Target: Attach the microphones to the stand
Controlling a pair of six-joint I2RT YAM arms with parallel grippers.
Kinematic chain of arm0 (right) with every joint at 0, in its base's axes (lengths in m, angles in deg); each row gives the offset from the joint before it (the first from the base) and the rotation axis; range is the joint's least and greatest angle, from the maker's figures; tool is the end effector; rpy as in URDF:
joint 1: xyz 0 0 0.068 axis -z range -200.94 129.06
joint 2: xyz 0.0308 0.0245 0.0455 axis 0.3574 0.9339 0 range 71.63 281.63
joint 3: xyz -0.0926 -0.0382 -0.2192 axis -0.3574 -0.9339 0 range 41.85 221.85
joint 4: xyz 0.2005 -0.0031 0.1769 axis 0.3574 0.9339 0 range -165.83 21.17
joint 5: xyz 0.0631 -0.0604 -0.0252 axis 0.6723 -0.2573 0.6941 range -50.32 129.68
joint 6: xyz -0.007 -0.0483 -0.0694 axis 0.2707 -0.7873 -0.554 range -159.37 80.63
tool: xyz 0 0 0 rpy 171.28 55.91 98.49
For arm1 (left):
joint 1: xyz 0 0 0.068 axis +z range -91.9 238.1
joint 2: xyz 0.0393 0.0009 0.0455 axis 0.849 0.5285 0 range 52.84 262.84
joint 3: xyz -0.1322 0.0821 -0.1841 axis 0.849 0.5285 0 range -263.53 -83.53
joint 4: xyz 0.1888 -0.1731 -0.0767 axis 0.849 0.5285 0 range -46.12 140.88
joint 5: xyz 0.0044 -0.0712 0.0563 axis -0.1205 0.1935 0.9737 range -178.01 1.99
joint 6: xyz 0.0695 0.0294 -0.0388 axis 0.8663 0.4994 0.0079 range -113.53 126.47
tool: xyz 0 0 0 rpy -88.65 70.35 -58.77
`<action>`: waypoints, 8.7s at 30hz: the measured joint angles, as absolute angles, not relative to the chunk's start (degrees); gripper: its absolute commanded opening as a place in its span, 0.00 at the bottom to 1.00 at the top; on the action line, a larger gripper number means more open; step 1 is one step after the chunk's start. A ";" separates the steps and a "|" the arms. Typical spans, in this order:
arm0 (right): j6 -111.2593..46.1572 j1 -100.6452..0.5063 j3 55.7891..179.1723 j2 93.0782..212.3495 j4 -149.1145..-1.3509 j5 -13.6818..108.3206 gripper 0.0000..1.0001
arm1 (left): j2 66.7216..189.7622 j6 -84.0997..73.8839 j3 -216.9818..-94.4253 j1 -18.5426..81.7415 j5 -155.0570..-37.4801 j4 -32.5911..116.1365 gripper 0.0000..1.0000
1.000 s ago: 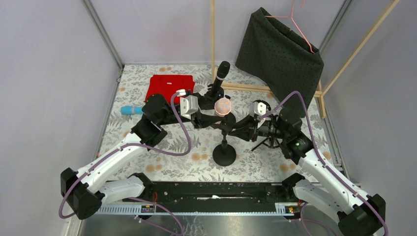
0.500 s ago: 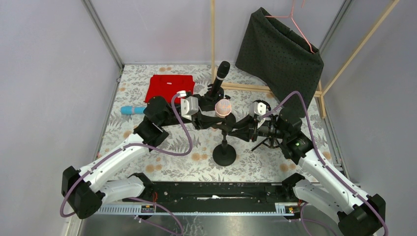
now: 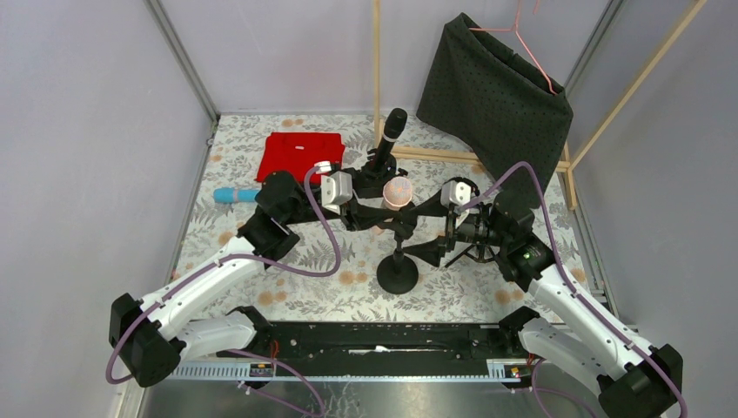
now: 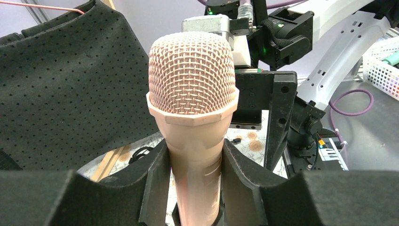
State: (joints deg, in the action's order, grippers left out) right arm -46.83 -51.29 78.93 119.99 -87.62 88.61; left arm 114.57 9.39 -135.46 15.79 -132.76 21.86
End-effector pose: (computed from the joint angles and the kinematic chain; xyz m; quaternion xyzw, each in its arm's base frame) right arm 0.1854 0.1738 0.2969 -0.4859 0.5108 0.4140 0.5758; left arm 0.1809 -0.2358 0.3602 0.4968 0.4221 -0.4676 0.5970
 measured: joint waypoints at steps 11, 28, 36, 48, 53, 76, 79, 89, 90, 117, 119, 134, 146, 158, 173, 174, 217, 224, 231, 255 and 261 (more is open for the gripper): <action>-47.03 -51.29 78.93 118.42 -87.62 88.71 1.00 | 114.51 9.91 -135.41 15.79 -130.84 22.03 0.97; -47.97 -51.29 78.99 114.88 -83.01 87.14 1.00 | 107.36 10.53 -132.00 15.82 -127.01 25.18 0.99; -48.43 -51.29 79.28 110.75 -79.60 82.62 1.00 | 96.54 11.23 -127.06 15.82 -122.20 29.64 0.99; -43.88 -51.31 78.01 102.79 -76.10 72.98 1.00 | 82.73 3.79 -116.16 15.82 -111.89 36.26 0.99; -38.55 -51.29 72.98 97.65 -74.29 68.58 0.98 | 77.24 -0.49 -110.34 15.82 -107.16 39.91 0.99; -26.92 -67.57 51.58 127.99 -120.97 58.09 0.80 | 75.69 1.70 -111.98 15.82 -100.50 50.34 0.99; -28.25 -67.81 51.47 131.86 -125.52 56.45 0.65 | 75.64 1.65 -111.98 15.82 -100.19 51.17 0.99; -31.51 -68.10 51.47 136.06 -132.19 52.83 0.38 | 74.64 1.63 -111.98 15.82 -99.45 51.78 0.99; -31.92 -68.14 51.47 135.99 -132.21 52.67 0.36 | 74.64 1.63 -111.98 15.82 -99.43 51.89 0.99; -44.25 -65.78 55.78 142.11 -133.06 32.26 0.00 | 75.45 1.94 -111.98 15.82 -99.06 53.48 0.99; -44.14 -63.86 56.06 143.23 -133.93 31.97 0.00 | 75.45 1.96 -111.98 15.82 -99.06 53.48 0.99; -44.27 -56.27 60.81 157.69 -147.66 31.91 0.00 | 76.15 2.33 -111.98 15.82 -99.01 53.72 0.99; -44.32 -55.20 61.27 161.52 -150.26 32.76 0.76 | 76.23 2.46 -111.98 15.82 -98.68 53.74 0.99; -43.55 -55.16 57.05 145.06 -139.53 32.54 0.89 | 76.32 2.48 -111.98 15.82 -98.07 53.74 0.99; -33.50 -55.05 57.14 113.96 -101.11 26.12 0.89 | 77.48 1.22 -111.98 15.82 -93.53 54.47 0.99; -33.32 -55.05 57.14 113.54 -100.43 26.01 0.89 | 77.48 1.08 -111.98 15.82 -93.37 54.55 0.99; -15.09 -19.16 90.14 143.51 -55.86 44.13 0.81 | 81.41 0.17 -112.00 15.82 -93.85 54.77 0.99; -14.20 -18.68 87.41 147.84 -59.58 45.72 0.75 | 81.72 0.17 -112.00 15.82 -94.29 54.77 0.99; -12.32 -18.68 84.85 152.12 -62.86 46.46 0.68 | 82.00 0.17 -112.00 15.82 -94.95 54.79 0.99; -9.50 -18.68 82.03 158.39 -70.68 47.40 0.14 | 82.33 0.14 -112.00 15.82 -97.09 54.79 0.99; -9.41 -18.68 78.90 154.00 -70.96 46.66 0.01 | 82.83 0.17 -112.00 15.82 -97.29 54.79 0.99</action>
State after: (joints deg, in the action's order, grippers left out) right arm -9.41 -18.68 78.90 154.00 -70.96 46.66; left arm 82.83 0.17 -112.00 15.82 -97.29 54.79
